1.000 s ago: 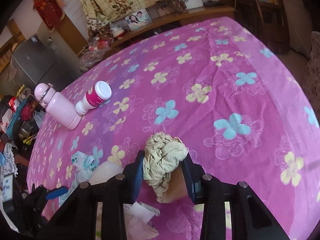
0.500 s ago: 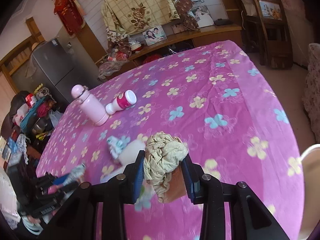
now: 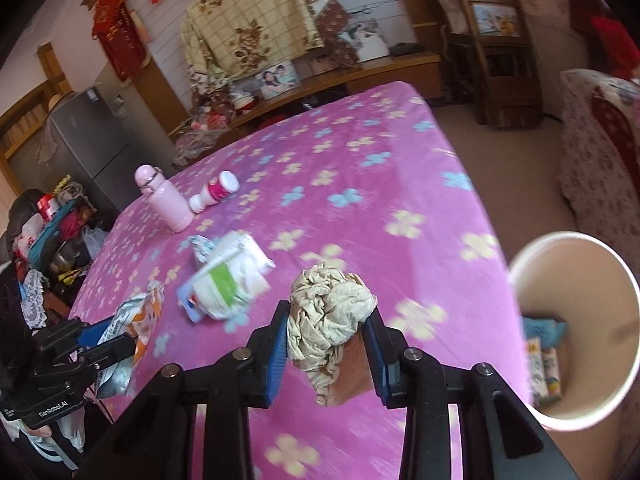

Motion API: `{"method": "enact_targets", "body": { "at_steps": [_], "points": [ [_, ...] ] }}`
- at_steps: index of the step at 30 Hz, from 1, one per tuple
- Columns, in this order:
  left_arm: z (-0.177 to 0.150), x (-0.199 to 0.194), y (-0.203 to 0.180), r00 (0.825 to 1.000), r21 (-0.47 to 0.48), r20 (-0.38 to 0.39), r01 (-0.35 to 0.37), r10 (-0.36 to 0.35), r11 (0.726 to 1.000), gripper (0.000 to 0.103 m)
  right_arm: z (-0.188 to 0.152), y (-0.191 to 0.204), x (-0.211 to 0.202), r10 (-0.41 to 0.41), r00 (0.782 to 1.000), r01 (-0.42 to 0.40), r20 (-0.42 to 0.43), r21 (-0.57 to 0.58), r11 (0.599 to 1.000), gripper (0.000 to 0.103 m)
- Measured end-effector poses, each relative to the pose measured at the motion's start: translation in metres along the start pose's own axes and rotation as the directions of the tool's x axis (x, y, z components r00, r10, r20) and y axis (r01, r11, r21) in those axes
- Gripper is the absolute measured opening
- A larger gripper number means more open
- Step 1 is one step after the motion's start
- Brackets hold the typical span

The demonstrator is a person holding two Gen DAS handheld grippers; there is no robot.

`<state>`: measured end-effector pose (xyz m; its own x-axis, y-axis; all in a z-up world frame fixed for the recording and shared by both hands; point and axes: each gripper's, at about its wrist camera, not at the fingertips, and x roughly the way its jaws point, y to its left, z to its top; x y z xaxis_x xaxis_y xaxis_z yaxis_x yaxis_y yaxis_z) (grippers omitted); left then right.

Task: Collect trash
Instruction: 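Carry snack bag and tissue over the white bucket and open both tools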

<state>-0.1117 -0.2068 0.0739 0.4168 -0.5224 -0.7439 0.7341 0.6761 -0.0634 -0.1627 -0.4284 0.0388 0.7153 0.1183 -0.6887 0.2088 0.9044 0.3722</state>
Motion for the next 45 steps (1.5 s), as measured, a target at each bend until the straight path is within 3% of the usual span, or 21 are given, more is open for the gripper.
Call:
{"method": "enact_targets", "body": {
  "at_steps": [8,14,30,45],
  "points": [
    [0.017,0.027,-0.077,0.998,0.069,-0.01,0.057,-0.057,0.996,0.034,-0.018,-0.059,-0.045,-0.094,0.995,0.092,0.026,0.061,0.994,0.038],
    [0.03,0.05,-0.113,0.996,0.082,-0.024,0.09,-0.089,0.993,0.034,-0.025,-0.096,-0.063,-0.143,0.989,0.14,0.024,0.112,0.984,0.038],
    [0.051,0.085,-0.153,0.991,0.102,-0.054,0.125,-0.12,0.987,0.034,-0.033,-0.136,-0.075,-0.202,0.979,0.197,0.016,0.16,0.967,0.038],
    [0.076,0.116,-0.194,0.973,0.075,-0.078,0.223,-0.217,0.972,0.034,-0.035,-0.171,-0.074,-0.259,0.966,0.255,-0.006,0.193,0.947,0.04]
  ]
}}
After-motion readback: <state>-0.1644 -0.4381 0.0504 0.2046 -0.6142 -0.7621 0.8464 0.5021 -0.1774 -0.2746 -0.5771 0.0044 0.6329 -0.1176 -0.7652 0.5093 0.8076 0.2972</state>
